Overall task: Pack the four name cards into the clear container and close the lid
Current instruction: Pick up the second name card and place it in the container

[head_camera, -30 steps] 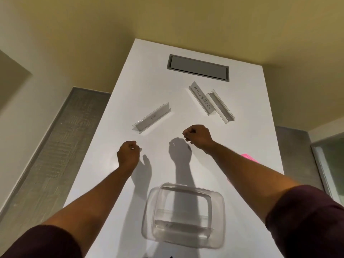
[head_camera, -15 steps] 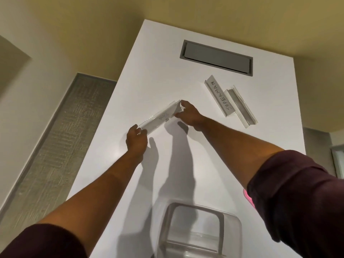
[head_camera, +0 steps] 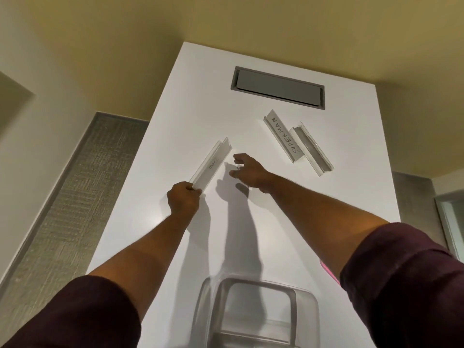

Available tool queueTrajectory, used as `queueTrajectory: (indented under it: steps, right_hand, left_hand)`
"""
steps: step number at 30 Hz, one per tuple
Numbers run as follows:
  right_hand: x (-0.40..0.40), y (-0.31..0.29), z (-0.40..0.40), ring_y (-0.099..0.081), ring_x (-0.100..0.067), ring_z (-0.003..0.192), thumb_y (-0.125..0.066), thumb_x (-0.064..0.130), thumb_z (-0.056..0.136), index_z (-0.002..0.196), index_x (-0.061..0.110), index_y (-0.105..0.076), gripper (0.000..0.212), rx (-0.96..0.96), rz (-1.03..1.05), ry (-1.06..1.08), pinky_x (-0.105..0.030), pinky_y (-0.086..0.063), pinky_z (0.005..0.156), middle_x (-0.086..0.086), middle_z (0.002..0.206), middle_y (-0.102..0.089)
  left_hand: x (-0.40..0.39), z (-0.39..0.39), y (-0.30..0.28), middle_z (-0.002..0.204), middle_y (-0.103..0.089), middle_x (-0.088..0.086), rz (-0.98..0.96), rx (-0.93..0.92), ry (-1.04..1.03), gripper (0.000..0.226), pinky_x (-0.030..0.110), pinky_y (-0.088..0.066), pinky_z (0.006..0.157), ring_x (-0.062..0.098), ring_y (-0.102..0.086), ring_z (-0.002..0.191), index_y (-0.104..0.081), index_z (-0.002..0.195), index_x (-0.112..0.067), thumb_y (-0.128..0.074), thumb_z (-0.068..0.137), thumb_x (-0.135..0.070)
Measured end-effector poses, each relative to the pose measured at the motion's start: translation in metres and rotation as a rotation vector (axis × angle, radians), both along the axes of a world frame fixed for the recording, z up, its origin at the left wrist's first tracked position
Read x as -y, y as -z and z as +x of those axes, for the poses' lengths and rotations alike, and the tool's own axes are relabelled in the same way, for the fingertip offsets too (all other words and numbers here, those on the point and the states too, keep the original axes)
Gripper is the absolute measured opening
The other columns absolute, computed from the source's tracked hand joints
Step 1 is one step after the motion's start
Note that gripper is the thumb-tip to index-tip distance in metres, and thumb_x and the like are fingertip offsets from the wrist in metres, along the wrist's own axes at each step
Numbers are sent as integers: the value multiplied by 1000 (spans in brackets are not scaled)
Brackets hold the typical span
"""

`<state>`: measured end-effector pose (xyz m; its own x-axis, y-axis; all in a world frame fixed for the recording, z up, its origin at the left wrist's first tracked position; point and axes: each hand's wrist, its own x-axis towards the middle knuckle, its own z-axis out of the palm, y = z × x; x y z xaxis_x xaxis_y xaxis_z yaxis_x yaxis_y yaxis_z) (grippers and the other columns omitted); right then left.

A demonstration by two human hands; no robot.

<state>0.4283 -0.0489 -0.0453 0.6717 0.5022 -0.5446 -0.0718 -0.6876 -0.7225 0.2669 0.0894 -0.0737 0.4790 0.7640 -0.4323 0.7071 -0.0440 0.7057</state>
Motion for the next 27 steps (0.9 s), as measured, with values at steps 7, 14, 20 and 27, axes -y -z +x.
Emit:
queueTrajectory:
  steps: [7,14,20,27]
  right_hand:
    - [12,-4,-14,-57,-22,118,-67,28,92,141,20,-52,51,56,17,51,-43,-53,100,-1,133,-57]
    - [18,-21,-58,-51,-22,60,-77,52,80,70,16,-50,46,-252,207,319,-34,-45,59,-8,68,-48]
    - [56,-48,-108,-67,-20,81,-78,45,81,95,17,-70,33,-134,247,431,-28,-49,64,2,84,-71]
    - [145,-89,-158,-72,-19,96,-80,32,83,108,19,-70,30,-48,243,180,-35,-59,84,1,105,-76]
  left_hand:
    - [8,0,-17,71,-74,4,-156,102,-155,17,40,-62,76,26,-70,68,-66,59,-15,-71,75,-18]
    - [62,-31,-71,76,-69,12,-652,323,-294,11,39,-61,82,24,-64,67,-68,76,-4,-66,84,3]
    - [126,-70,-94,82,-72,11,-688,297,-112,6,41,-62,81,24,-69,76,-71,84,-4,-69,89,-7]
    - [141,-116,-123,94,-73,2,-325,205,431,9,37,-58,77,19,-72,78,-70,96,-19,-68,88,-24]
